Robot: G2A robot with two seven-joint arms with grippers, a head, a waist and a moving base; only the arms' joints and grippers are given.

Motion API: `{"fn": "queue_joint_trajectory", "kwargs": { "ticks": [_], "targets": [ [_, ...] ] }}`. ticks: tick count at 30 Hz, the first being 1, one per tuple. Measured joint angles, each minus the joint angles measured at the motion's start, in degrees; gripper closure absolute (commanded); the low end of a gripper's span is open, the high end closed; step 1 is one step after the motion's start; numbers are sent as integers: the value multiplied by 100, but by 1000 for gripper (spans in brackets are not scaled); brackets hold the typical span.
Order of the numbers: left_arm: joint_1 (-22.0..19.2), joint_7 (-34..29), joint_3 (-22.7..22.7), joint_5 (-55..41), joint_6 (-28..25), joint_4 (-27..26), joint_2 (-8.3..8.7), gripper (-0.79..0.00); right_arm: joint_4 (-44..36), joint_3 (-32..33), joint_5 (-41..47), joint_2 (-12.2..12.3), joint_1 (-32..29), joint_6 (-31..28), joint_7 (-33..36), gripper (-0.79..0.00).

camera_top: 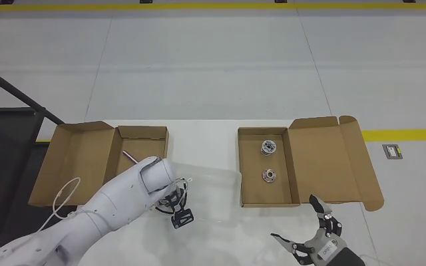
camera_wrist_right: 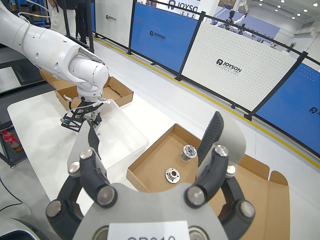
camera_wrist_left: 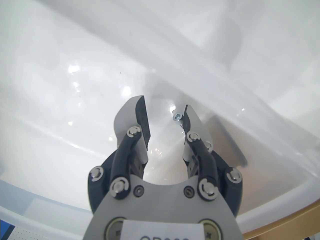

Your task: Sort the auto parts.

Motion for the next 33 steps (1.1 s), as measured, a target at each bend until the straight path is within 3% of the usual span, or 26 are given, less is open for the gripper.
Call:
{"fn": "queue_joint_trajectory", "kwargs": {
  "ticks": [16,23,33],
  "targets": [
    [-65,323,0,561,321,-47,21,-357,0,0,0,0,0,0,0,-785],
    [-59,467,0,614,464,299,-83,-320,0,0,0,0,0,0,0,-785],
    [-296,499,0,241,498,335,-155,-357,0,0,0,0,0,0,0,-785]
  ]
}}
